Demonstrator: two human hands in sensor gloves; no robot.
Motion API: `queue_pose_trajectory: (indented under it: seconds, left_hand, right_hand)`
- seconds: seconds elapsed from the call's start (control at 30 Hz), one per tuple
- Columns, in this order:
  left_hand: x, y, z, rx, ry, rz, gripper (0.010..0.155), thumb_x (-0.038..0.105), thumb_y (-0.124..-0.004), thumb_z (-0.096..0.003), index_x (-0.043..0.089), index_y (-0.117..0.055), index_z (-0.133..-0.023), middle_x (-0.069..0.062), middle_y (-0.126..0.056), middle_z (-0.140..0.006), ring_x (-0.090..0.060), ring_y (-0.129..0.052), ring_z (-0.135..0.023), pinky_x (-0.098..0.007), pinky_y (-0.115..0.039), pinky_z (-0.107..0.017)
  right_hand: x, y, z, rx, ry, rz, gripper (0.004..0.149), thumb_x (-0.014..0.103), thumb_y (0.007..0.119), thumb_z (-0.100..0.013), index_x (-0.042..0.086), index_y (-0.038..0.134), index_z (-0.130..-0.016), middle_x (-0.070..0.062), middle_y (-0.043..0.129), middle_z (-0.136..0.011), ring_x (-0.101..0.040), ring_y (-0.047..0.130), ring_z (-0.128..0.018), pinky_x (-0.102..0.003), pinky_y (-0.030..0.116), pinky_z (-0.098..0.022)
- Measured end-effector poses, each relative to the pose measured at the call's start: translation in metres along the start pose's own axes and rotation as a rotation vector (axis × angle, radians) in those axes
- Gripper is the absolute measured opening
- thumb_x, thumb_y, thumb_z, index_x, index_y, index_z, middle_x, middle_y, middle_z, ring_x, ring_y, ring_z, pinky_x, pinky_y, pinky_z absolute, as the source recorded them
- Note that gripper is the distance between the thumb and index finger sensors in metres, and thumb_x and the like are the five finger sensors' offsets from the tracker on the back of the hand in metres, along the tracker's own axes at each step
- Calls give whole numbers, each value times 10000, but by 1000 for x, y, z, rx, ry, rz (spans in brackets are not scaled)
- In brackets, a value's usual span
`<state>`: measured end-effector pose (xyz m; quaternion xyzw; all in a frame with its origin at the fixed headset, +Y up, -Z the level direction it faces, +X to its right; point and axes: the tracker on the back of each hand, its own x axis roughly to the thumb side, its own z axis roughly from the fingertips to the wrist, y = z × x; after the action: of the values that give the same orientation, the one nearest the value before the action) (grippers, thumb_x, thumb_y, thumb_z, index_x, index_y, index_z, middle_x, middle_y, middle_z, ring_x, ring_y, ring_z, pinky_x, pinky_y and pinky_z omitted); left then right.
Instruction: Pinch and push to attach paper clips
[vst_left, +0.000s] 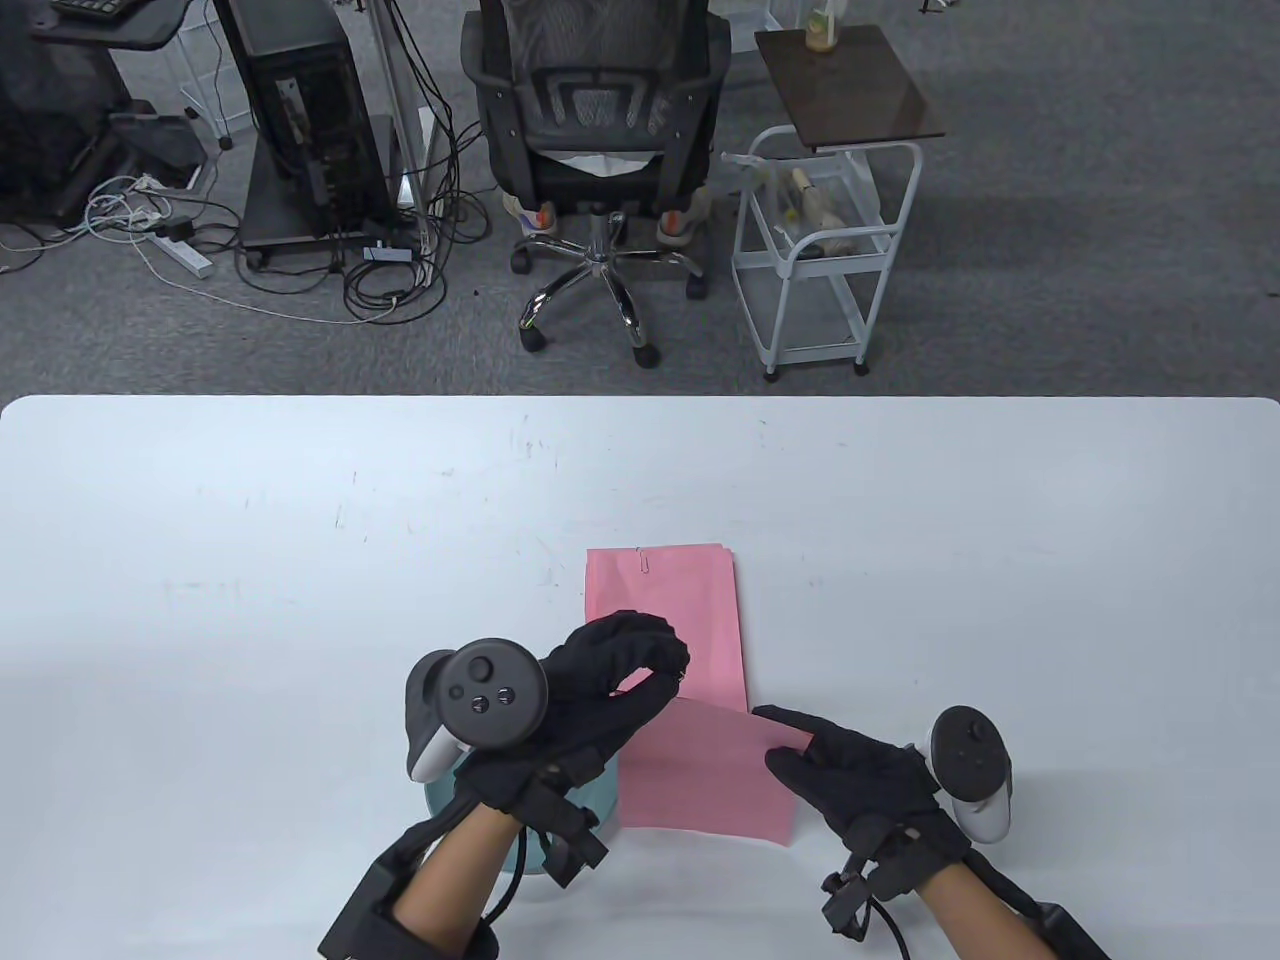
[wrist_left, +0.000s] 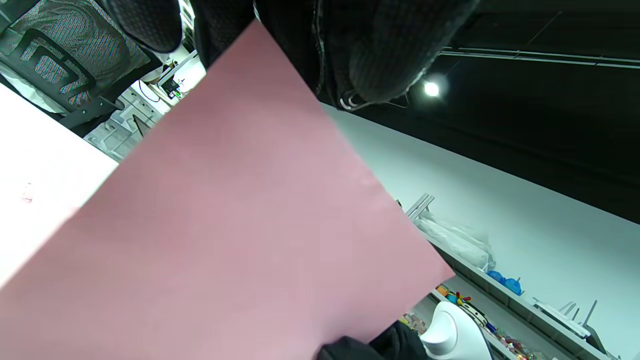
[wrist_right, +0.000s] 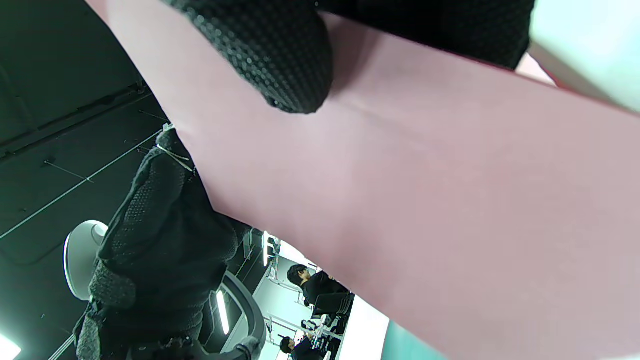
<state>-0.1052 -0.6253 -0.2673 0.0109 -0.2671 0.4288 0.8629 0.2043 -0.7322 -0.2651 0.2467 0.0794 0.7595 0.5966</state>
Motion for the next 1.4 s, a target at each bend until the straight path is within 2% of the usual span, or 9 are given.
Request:
queue_pose_trajectory:
  seconds: [1.1,1.4]
  left_hand:
    - [-3,-16,-3,-22,19,-22,380,314,-818,-611,224,-821,-980,-110,-776,-1074,-427,-694,-1040,-666,-557,-754]
    - [1,-15,-4,-71,3,-169,396,322,-798,-619,213,-797,-1000,-123,-755,-1099,-432,-692,-1044,-669,-556,-757]
  right_hand:
    - [1,-2,1,-23,0,-9,412,186,792,-580,185,772,-991,-112,894,-919,-335,913,-776,-480,770,-550]
    - [2,-3,2,-39,13,-40,407,190,791,-580,188,777,-987,-109,901,-910,-329,920,-768,-473,777,-543]
